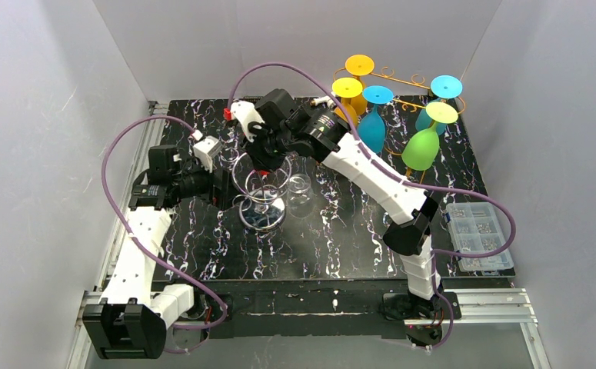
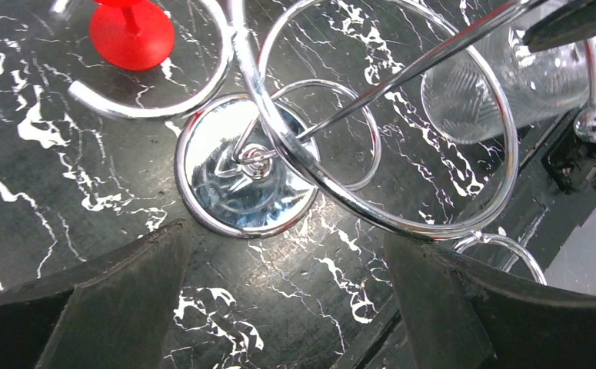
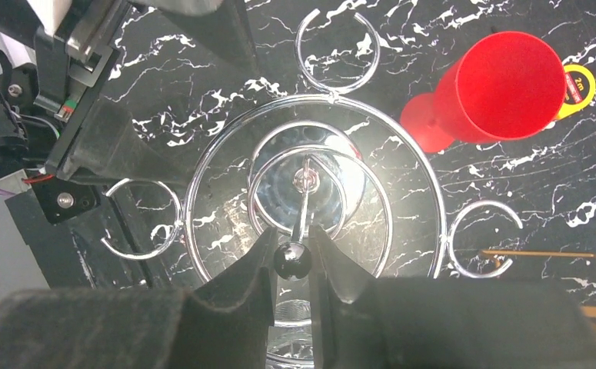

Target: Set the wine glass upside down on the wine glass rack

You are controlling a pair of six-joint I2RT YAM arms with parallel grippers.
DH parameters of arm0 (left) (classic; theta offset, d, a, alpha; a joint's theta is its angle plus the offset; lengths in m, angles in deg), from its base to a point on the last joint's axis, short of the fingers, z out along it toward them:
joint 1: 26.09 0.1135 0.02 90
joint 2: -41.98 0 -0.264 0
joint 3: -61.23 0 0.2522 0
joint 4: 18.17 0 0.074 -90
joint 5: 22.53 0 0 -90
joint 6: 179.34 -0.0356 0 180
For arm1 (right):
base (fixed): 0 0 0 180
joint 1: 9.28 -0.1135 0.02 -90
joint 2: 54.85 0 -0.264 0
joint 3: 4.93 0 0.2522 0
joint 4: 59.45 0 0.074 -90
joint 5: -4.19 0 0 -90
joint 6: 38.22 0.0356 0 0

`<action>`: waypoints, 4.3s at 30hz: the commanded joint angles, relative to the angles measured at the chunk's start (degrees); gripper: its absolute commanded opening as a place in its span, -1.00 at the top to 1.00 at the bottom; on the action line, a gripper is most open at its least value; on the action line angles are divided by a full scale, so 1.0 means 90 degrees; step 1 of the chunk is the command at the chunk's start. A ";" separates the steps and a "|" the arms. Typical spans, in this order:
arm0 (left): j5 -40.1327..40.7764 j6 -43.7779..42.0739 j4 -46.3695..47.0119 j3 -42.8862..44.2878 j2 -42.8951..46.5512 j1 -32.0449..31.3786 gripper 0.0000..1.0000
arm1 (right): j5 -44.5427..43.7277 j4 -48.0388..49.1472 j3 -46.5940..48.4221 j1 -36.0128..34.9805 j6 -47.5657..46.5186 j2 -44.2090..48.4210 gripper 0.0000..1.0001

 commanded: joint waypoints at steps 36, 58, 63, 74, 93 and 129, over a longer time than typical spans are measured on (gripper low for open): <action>-0.0068 0.0808 0.0668 -0.0006 -0.0289 -0.1488 -0.87 | -0.0619 0.0217 0.0639 -0.0157 -0.0362 0.0704 0.97; 0.0034 0.0415 -0.0724 0.0386 0.0311 -0.1385 -0.97 | -0.0968 0.0122 0.0024 -0.0306 -0.0538 0.0912 0.97; 0.0240 -0.0013 -0.1340 0.0974 0.0229 -0.1053 -0.97 | -0.1082 0.0183 -0.0117 -0.0297 -0.0623 0.0954 0.97; -0.0605 -0.0750 -0.2562 0.3023 -0.1097 0.1013 -0.97 | -0.1247 0.0428 -0.0635 -0.0299 -0.0624 0.1206 0.58; 0.0693 0.1860 -0.0191 0.4870 -0.4441 0.0052 -0.94 | -0.1235 0.0836 -0.1423 -0.0307 -0.0319 0.1965 -0.85; 0.1458 0.0885 -0.0406 0.5966 -0.6262 -0.0480 1.00 | -0.1593 0.2114 -0.2962 -0.0199 0.0270 0.3836 -0.49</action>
